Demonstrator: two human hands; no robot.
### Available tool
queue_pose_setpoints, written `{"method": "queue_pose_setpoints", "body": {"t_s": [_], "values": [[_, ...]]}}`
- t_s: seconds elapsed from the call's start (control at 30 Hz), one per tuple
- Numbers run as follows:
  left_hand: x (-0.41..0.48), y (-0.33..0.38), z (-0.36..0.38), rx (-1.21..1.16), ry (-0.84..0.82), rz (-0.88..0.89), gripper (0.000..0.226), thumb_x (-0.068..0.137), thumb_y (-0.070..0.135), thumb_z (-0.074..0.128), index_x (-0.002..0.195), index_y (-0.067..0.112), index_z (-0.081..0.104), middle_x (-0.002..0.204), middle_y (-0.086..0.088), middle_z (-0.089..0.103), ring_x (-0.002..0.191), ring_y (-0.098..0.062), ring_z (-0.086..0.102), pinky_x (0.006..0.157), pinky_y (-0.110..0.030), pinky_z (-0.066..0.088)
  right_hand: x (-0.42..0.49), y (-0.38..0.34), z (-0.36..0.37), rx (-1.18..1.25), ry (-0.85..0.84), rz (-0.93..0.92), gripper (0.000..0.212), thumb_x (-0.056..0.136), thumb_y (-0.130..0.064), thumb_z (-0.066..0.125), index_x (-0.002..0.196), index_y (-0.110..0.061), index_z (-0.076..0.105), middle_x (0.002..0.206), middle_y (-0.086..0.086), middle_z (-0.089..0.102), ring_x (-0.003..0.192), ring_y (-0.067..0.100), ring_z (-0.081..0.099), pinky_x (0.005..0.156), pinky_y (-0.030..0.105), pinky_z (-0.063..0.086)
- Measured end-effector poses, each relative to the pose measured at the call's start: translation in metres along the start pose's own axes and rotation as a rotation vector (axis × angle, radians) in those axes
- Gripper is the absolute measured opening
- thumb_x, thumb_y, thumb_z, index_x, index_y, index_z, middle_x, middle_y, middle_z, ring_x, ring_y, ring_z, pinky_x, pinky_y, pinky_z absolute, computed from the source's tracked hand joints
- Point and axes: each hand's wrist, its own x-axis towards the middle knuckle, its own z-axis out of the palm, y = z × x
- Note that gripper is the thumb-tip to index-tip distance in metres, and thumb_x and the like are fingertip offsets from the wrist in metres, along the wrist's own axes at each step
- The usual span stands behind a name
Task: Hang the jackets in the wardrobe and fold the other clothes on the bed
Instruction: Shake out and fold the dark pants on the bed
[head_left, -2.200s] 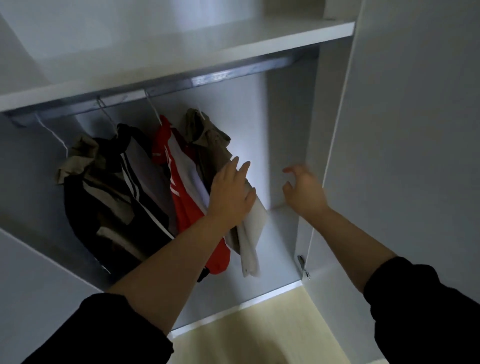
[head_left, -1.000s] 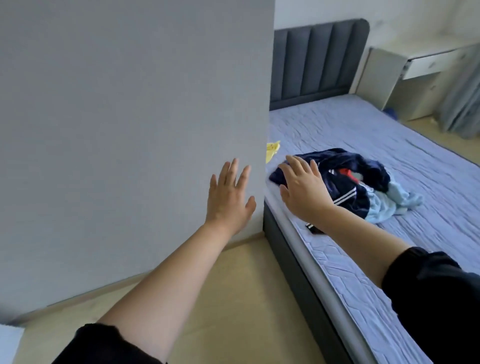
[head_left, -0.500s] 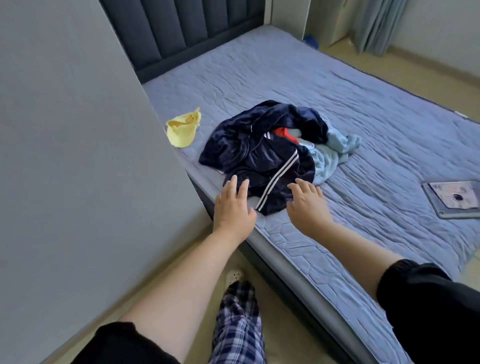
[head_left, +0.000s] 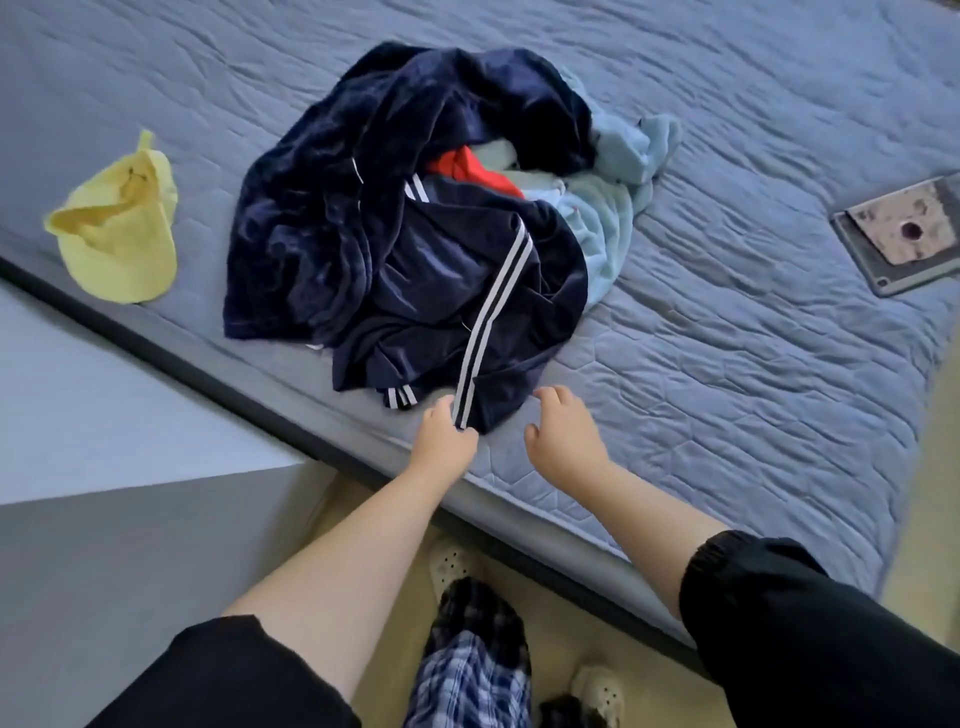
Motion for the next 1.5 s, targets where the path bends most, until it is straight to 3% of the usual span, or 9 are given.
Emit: {"method": "queue_pose_setpoints", "body": {"t_s": [0.23, 0.3, 0.53, 0.6, 0.77, 1.03, 1.17, 1.33, 1.5], "values": [[0.104, -0.017, 0.045, -0.07, -0.054, -0.093, 0.065, 0.093, 0.011, 0.05, 0.15, 0.01, 0.019, 0.153, -0.01, 0.028, 0.136, -0.026, 0.035, 0.11, -0.036, 0.032, 0.049, 0.042, 0.062, 0.042, -0.039, 0.109, 0.041, 0.091, -0.015, 0.046, 0.131, -0.007, 0.042, 0.13, 0.013, 0.046, 0.116, 0.031, 0.045, 0.093, 0.034, 0.036], [0.13, -0.023, 0.051, -0.069, -0.036, -0.087, 0.065, 0.091, 0.016, 0.056, 0.148, 0.01, 0.025, 0.145, -0.009, 0.04, 0.13, -0.025, 0.042, 0.1, -0.031, 0.037, 0.055, 0.051, 0.077, 0.121, -0.04, 0.176, 0.043, 0.091, -0.016, 0.046, 0.132, -0.005, 0.041, 0.132, 0.014, 0.044, 0.119, 0.031, 0.043, 0.095, 0.037, 0.038], [0.153, -0.024, 0.071, 0.04, 0.121, 0.029, 0.009, 0.086, 0.013, 0.056, 0.08, 0.011, 0.05, 0.084, -0.004, 0.055, 0.081, -0.025, 0.052, 0.068, -0.028, 0.035, 0.024, 0.091, 0.119, 0.3, 0.013, 0.364, 0.04, 0.091, -0.01, 0.043, 0.131, -0.01, 0.047, 0.134, 0.007, 0.048, 0.121, 0.023, 0.045, 0.092, 0.031, 0.037], [0.134, -0.018, 0.083, 0.157, 0.075, 0.107, 0.023, 0.084, 0.006, 0.05, 0.065, 0.012, 0.038, 0.073, -0.007, 0.05, 0.075, -0.027, 0.047, 0.063, -0.03, 0.032, 0.008, 0.106, 0.121, 0.315, 0.004, 0.399, 0.039, 0.092, -0.01, 0.043, 0.131, -0.008, 0.048, 0.133, 0.008, 0.049, 0.121, 0.025, 0.046, 0.093, 0.032, 0.037], [0.053, 0.002, 0.125, 0.522, -0.189, 0.388, 0.008, 0.085, 0.005, 0.046, 0.086, 0.001, 0.054, 0.107, -0.019, 0.058, 0.099, -0.034, 0.05, 0.079, -0.034, 0.037, -0.038, 0.148, 0.101, 0.359, -0.044, 0.404, 0.039, 0.093, -0.011, 0.041, 0.132, -0.009, 0.047, 0.135, 0.009, 0.05, 0.121, 0.025, 0.048, 0.096, 0.034, 0.04], [-0.123, 0.104, 0.191, 0.389, -0.008, 0.338, 0.009, 0.088, 0.009, 0.044, 0.081, 0.014, 0.041, 0.099, -0.018, 0.058, 0.086, -0.031, 0.046, 0.07, -0.03, 0.029, -0.132, 0.24, -0.007, 0.379, -0.006, 0.233, 0.049, 0.091, -0.01, 0.046, 0.139, -0.014, 0.038, 0.142, 0.006, 0.045, 0.125, 0.025, 0.047, 0.092, 0.033, 0.041], [-0.212, 0.177, 0.24, 0.183, 0.032, 0.324, 0.006, 0.084, 0.006, 0.045, 0.081, 0.008, 0.049, 0.095, -0.015, 0.059, 0.088, -0.032, 0.051, 0.075, -0.034, 0.042, -0.185, 0.284, -0.08, 0.323, 0.041, 0.004, 0.073, 0.088, -0.004, 0.048, 0.149, -0.028, 0.017, 0.147, 0.003, 0.036, 0.125, 0.024, 0.046, 0.081, 0.032, 0.044], [-0.302, 0.246, 0.239, 0.156, -0.103, 0.419, 0.023, 0.081, 0.004, 0.044, 0.062, 0.013, 0.038, 0.063, 0.001, 0.042, 0.062, -0.015, 0.041, 0.054, -0.019, 0.034, -0.224, 0.306, -0.172, 0.069, 0.072, -0.239, 0.102, 0.079, 0.004, 0.056, 0.151, -0.036, -0.003, 0.158, 0.005, 0.01, 0.142, 0.027, 0.016, 0.105, 0.039, 0.036], [-0.348, 0.281, 0.177, 0.345, -0.169, 0.456, 0.038, 0.088, 0.003, 0.044, 0.056, 0.021, 0.036, 0.057, 0.004, 0.039, 0.051, -0.007, 0.035, 0.044, -0.013, 0.031, -0.249, 0.253, -0.227, 0.52, -0.168, -0.455, 0.11, 0.072, 0.006, 0.075, 0.152, -0.024, 0.006, 0.156, 0.006, 0.021, 0.142, 0.02, 0.025, 0.113, 0.033, 0.029]]}}
